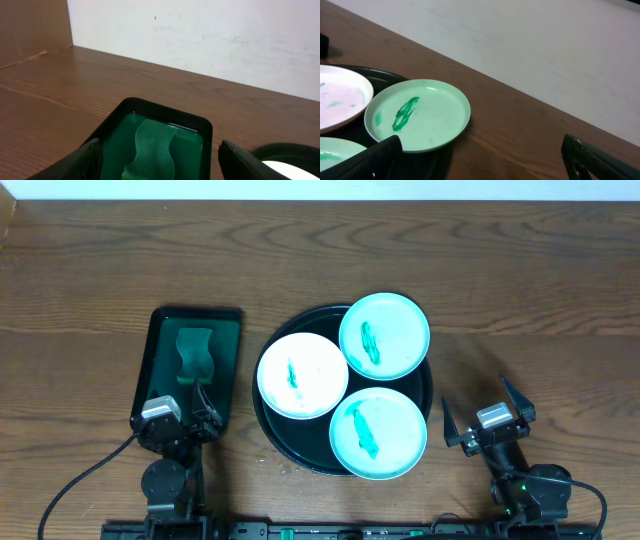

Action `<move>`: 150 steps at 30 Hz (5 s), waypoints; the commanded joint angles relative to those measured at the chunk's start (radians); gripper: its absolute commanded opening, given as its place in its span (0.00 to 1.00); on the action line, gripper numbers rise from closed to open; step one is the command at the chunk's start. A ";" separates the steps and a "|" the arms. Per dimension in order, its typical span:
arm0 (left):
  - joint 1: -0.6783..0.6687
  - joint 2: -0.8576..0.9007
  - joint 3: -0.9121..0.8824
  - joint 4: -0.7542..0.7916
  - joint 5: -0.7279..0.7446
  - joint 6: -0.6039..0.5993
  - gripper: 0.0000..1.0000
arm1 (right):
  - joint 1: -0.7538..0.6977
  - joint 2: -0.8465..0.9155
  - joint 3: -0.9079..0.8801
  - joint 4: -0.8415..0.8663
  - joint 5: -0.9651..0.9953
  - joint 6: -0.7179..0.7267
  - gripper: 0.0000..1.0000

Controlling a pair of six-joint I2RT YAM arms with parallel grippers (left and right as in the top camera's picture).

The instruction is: Clean dirty plates on tray and stack at the side

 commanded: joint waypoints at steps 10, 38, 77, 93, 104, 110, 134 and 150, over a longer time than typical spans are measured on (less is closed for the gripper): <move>0.005 -0.005 -0.023 -0.034 -0.002 0.017 0.74 | 0.000 -0.006 -0.001 -0.004 -0.011 0.018 0.99; 0.005 -0.005 -0.023 -0.034 -0.002 0.017 0.74 | 0.000 -0.006 -0.001 -0.004 -0.011 0.018 0.99; 0.004 0.167 0.102 -0.058 -0.006 0.081 0.74 | 0.000 0.063 0.034 0.138 -0.100 0.159 0.99; 0.003 1.026 1.015 -0.736 -0.005 0.109 0.74 | 0.000 0.952 0.777 -0.192 -0.161 0.160 0.99; 0.003 1.263 1.324 -1.002 0.180 -0.048 0.74 | 0.101 1.479 1.460 -0.867 -0.344 0.174 0.99; 0.003 1.263 1.324 -0.996 0.235 -0.048 0.74 | 0.106 1.512 1.460 -0.811 -0.447 0.381 0.99; 0.005 1.401 1.321 -1.069 0.005 -0.147 0.74 | 0.623 1.875 1.459 -0.869 0.145 0.912 0.34; 0.005 1.459 1.318 -1.057 -0.014 -0.146 0.74 | 0.634 2.057 1.458 -0.772 0.194 0.954 0.17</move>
